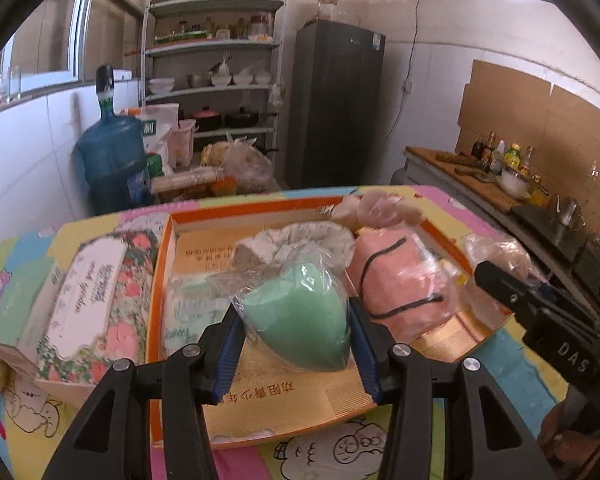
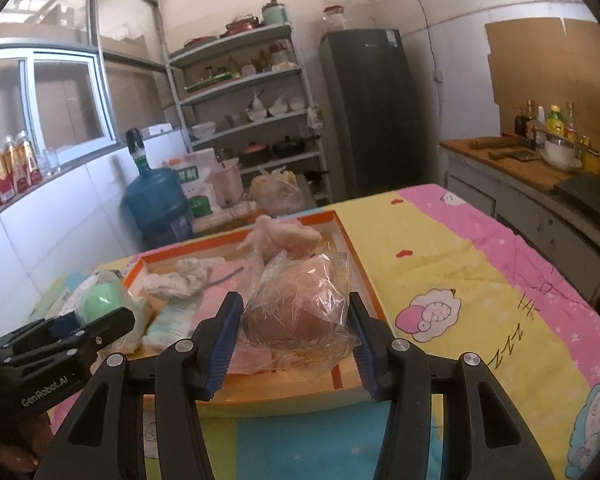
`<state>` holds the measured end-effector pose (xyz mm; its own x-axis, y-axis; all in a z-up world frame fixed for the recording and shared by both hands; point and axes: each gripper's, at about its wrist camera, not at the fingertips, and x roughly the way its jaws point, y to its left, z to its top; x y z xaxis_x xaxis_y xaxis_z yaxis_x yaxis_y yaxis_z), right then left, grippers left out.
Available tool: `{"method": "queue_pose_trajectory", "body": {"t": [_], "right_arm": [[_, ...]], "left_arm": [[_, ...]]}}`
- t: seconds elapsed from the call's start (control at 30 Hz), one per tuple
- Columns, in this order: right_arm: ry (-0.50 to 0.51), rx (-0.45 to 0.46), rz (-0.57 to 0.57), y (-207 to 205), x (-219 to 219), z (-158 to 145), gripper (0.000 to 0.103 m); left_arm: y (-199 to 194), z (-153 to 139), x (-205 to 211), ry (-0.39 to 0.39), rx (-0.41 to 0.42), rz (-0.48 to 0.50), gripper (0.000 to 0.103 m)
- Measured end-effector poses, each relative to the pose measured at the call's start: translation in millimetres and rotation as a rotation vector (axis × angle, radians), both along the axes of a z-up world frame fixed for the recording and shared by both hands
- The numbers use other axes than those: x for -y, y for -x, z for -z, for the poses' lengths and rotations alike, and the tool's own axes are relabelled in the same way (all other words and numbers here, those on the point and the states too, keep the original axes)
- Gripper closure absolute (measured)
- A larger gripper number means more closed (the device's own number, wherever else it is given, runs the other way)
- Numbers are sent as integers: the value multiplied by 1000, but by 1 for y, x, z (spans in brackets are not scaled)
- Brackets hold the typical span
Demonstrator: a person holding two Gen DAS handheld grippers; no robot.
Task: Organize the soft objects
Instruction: 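Carry the green and peach bagged sponges with both tools over the box, then open left tool to drop the green sponge in the box while right tool drops the peach sponge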
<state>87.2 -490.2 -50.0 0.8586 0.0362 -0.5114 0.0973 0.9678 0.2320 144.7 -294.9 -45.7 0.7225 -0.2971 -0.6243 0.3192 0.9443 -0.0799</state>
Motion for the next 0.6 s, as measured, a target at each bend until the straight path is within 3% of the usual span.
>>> {"method": "queue_pose_trajectory", "body": {"t": [0.23, 0.6], "right_arm": [[6, -29, -15, -10, -1, 7, 50], [15, -73, -34, -19, -4, 12, 50]], "left_arm": [[-9, 17, -1, -3, -56, -8, 53], [-12, 19, -1, -9, -58, -7, 53]]}}
